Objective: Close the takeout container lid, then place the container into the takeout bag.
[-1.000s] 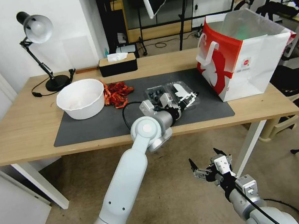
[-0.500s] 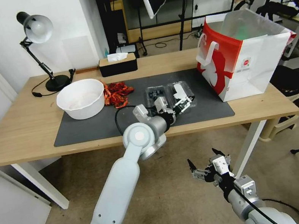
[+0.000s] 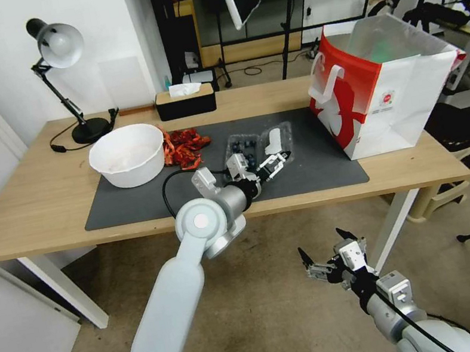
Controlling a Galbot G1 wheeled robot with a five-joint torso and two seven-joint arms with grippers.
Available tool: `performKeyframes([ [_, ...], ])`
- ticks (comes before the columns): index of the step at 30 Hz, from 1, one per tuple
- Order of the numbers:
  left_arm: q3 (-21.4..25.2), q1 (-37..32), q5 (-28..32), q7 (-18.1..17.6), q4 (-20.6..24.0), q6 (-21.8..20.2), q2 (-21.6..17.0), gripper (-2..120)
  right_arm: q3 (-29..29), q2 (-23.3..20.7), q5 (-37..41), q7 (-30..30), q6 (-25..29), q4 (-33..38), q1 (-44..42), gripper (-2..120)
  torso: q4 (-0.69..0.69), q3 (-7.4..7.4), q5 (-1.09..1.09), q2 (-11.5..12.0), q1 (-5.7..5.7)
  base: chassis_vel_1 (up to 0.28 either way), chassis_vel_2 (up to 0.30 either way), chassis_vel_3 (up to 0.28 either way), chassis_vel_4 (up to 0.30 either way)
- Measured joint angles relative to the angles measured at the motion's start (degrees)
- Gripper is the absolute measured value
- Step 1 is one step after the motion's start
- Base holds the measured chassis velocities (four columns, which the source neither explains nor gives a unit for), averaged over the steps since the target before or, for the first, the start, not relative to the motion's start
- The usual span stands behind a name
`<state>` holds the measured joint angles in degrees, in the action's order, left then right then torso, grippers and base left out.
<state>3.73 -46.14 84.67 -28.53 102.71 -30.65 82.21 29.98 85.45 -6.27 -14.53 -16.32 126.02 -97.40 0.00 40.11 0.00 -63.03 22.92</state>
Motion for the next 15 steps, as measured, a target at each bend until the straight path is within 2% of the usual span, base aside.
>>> performKeyframes([
  [10, -0.1, -1.4, -0.2, -1.3, 2.6, -1.1, 0.1, 100, 0.0, 0.0, 0.0, 0.0, 0.0, 0.6, -0.6, 100, -0.01, 0.00, 0.00, 0.0, 0.00, 0.000, 0.000, 0.000, 0.000],
  [13, 0.4, -2.2, -0.3, -1.4, 4.3, -1.2, -0.9, 100, -0.1, 0.0, 0.0, 0.0, 0.0, 0.8, -0.7, 100, 0.00, 0.00, 0.00, 0.0, 0.00, 0.000, 0.000, 0.000, 0.000],
  [15, 1.2, -3.7, -1.8, -1.0, 6.9, -1.3, -2.8, 100, -0.2, -0.1, 0.0, 0.0, 0.1, 1.1, -0.7, 100, 0.00, 0.00, -0.01, 0.0, 0.00, 0.000, 0.000, 0.000, 0.000],
])
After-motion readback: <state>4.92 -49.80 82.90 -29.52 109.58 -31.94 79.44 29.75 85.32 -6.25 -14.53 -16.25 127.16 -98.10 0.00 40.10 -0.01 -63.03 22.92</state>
